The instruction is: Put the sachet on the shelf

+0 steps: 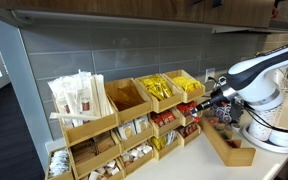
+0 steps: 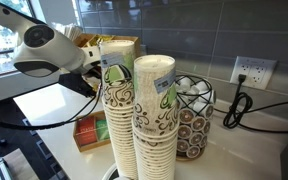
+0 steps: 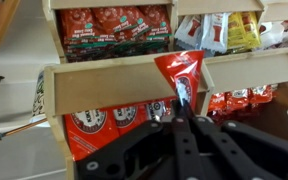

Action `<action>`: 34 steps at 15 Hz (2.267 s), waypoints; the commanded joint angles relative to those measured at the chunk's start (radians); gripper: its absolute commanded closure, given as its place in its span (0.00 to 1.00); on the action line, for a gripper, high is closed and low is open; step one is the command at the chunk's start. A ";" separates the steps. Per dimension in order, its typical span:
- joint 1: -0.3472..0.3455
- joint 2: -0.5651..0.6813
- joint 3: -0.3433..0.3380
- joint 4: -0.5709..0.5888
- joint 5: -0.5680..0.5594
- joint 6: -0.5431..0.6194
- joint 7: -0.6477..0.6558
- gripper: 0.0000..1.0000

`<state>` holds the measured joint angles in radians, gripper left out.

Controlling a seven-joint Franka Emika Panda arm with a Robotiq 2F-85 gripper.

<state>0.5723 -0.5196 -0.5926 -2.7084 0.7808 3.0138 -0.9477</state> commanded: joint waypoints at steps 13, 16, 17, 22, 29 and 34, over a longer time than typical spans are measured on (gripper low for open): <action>0.634 -0.263 -0.481 -0.030 -0.035 0.554 -0.083 1.00; 0.725 -0.331 -0.577 -0.038 -0.136 0.659 -0.065 1.00; 0.750 -0.352 -0.606 -0.041 -0.171 0.689 -0.060 1.00; 0.839 -0.441 -0.718 -0.044 -0.315 0.799 -0.044 1.00; 0.861 -0.477 -0.776 -0.036 -0.376 0.767 -0.068 0.73; 0.753 -0.403 -0.685 -0.035 -0.291 0.594 -0.076 0.37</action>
<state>1.4014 -0.9658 -1.3326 -2.7431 0.4262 3.7151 -1.0020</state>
